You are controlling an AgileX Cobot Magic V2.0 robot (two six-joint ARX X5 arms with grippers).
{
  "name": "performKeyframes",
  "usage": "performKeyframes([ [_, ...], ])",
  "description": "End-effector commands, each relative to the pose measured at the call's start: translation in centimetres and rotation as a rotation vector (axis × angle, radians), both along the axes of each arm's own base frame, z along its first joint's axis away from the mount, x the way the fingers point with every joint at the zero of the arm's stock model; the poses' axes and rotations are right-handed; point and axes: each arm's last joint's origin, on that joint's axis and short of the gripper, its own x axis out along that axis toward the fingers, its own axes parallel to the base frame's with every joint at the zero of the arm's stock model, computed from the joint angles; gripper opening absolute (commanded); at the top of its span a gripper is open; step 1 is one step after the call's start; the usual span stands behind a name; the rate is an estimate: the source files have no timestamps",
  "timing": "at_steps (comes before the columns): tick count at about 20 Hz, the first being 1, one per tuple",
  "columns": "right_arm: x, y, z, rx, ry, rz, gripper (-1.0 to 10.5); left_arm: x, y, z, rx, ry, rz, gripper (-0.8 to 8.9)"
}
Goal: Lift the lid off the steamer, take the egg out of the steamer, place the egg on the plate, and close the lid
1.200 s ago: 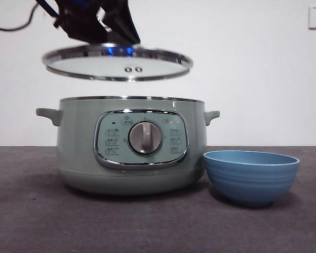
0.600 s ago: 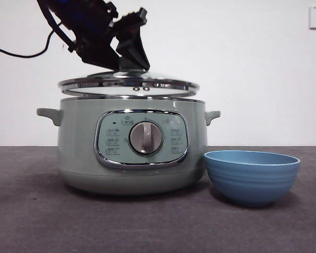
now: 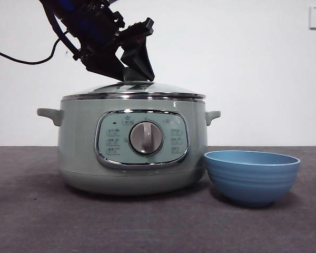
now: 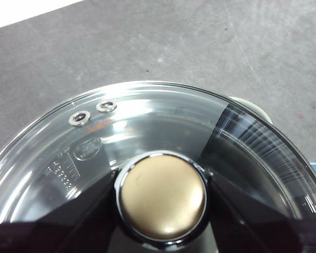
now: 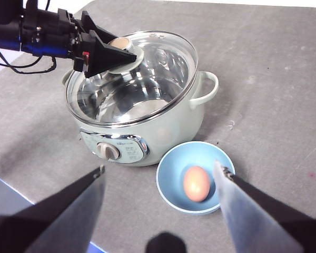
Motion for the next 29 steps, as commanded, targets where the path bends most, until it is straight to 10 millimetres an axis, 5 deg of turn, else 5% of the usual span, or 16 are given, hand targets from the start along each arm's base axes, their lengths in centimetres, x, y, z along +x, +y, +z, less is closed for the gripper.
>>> performKeyframes([
  [1, 0.0, 0.0, 0.1, -0.004, -0.010, 0.006, 3.5, -0.1, -0.1, -0.2, 0.015, 0.018, 0.001, -0.09],
  [9, 0.0, 0.0, 0.0, -0.004, -0.009, 0.006, 3.5, -0.3, 0.0, -0.5, 0.034, 0.048, 0.000, 0.48],
  [12, 0.0, 0.0, 0.0, -0.004, -0.008, 0.006, 3.5, -0.3, 0.0, -0.4, 0.031, 0.043, 0.000, 4.91],
  [13, 0.0, 0.0, 0.0, -0.004, -0.008, 0.006, 3.5, -0.3, 0.0, -0.4, 0.029, 0.040, 0.000, 5.20],
  [17, 0.0, 0.0, 0.0, -0.004, -0.008, 0.006, 3.5, -0.5, 0.2, 0.6, 0.013, 0.013, 0.003, 5.20],
  [22, 0.0, 0.0, 0.0, -0.004, -0.008, 0.007, 3.5, -2.2, 1.3, 4.6, -0.006, -0.013, 0.000, 5.20],
  [29, -0.1, 0.0, -0.1, -0.024, 0.000, 0.017, 3.5, -9.6, 5.3, 11.7, -0.086, 0.129, -0.090, 5.00],
])
